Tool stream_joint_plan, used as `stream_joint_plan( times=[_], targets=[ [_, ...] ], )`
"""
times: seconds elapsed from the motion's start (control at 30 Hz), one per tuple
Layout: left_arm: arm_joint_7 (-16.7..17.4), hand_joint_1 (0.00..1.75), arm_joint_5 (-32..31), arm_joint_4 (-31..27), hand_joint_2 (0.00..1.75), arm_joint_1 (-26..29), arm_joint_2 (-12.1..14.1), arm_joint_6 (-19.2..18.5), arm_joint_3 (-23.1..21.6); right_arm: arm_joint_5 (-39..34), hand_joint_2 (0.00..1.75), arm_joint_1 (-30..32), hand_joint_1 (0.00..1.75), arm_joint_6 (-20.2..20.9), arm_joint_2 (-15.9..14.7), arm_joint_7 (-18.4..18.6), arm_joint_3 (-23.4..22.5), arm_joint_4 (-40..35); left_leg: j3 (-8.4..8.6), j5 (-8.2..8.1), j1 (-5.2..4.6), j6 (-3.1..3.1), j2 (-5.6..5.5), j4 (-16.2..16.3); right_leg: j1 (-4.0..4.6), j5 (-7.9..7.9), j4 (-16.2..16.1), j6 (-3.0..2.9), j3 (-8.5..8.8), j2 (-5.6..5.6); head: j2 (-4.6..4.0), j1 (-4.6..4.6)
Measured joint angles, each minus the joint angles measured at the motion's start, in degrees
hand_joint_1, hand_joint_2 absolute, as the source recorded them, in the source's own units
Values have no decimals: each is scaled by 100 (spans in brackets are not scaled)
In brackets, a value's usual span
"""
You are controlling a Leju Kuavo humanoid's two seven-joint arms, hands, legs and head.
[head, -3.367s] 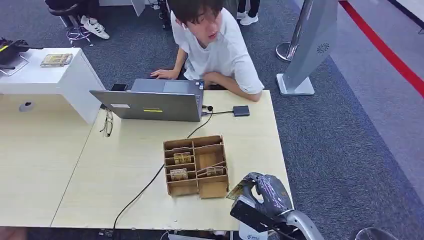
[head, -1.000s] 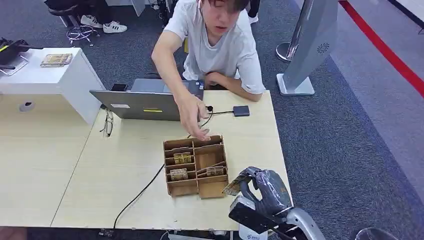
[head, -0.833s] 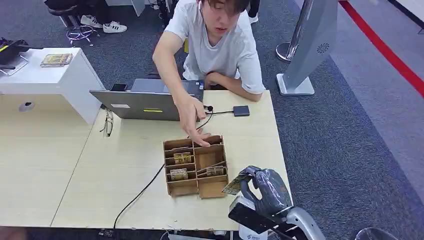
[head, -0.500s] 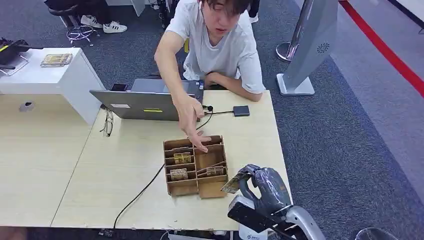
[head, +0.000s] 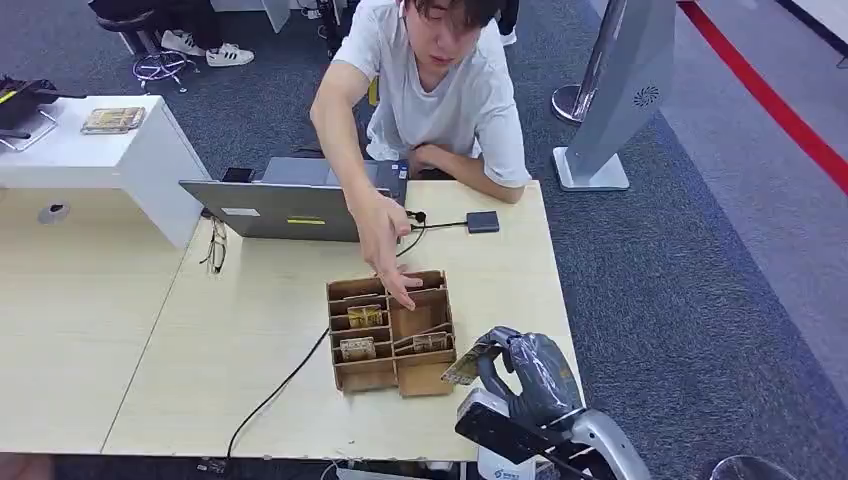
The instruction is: Pass the card to the sensor for recognition and then transmit it.
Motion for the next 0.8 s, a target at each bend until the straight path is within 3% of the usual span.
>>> stream_joint_plan(
  times=[0.17,0.27,0.53,0.67,0.8],
  targets=[
    [-9,0,22,0,0,1,-9,-46,13,0,175,-7,175,20,2,-4,0,0,0,0,0,0,0,0,0,0,0,0,0,0,0,0],
    [-96,0,364,-28,0,44,-22,-357,155,-2,175,-52,175,94,17,-57,0,0,0,0,0,0,1,0,0,0,1,0,0,2,0,0],
    [-157,0,1509,-444,0,470,-22,-1743,1028,-262,175,-453,175,299,46,-194,74,168,-2,0,1,0,2,-1,0,0,2,0,1,3,0,0],
    [65,0,2753,-751,0,819,-22,-2960,1813,-575,175,-955,175,407,79,-304,297,521,1,1,2,-1,18,-1,2,0,3,-1,0,14,0,0],
    [276,0,3524,-940,0,1094,-7,-3616,2420,-831,175,-1448,175,420,149,-343,518,907,2,3,3,1,14,-1,2,0,3,-1,0,10,0,2]
  ],
)
